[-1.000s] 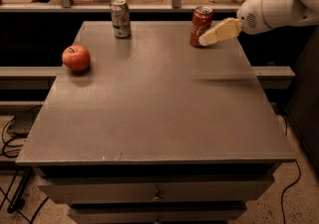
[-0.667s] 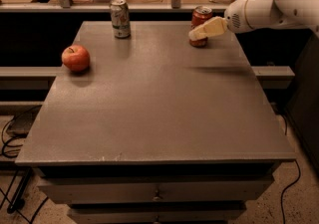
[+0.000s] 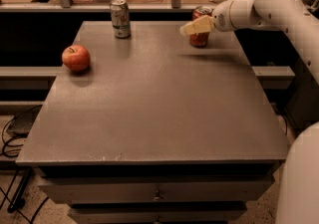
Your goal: Move coke can near apple
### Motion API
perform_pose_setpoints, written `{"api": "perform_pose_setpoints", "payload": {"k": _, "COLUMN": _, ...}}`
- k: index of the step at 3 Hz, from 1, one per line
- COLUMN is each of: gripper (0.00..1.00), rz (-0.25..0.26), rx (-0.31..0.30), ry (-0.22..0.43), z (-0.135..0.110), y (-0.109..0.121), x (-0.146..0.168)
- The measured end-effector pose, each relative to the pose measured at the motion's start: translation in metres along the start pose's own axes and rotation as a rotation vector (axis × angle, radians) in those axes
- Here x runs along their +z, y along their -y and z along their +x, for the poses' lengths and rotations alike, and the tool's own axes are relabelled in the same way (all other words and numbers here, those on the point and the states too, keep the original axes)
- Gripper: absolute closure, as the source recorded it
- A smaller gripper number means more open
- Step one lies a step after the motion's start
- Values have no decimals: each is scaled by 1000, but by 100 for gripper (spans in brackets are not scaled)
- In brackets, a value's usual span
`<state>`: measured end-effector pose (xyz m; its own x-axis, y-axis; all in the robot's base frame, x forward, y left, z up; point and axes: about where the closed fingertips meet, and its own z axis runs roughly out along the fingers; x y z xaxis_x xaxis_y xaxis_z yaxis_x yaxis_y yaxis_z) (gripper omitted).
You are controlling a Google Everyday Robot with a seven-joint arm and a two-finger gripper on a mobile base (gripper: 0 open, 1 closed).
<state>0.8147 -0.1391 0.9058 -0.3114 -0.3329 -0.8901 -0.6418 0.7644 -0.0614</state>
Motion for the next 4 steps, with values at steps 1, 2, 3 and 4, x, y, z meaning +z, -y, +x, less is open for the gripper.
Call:
{"api": "perform_pose_setpoints", "payload": {"k": 1, "gripper": 18, "rz": -24, "rx": 5, "ry": 8, "z": -7, "y": -1, "x": 14}}
{"api": "perform_pose_setpoints", "payload": {"k": 2, "gripper": 41, "rz": -55, "rx": -39, "ry": -4, "z": -19, "y": -18, "x": 21}}
{"api": "perform_pose_setpoints", "payload": {"k": 3, "gripper": 73, "rz": -103, "rx": -114, "ry": -21, "z": -39, "y": -53, "x": 12}}
{"api": "perform_pose_setpoints", "payload": {"k": 4, "gripper": 96, "rz": -158, "rx": -147, "ry": -17, "z": -51, "y": -88, "x": -3}}
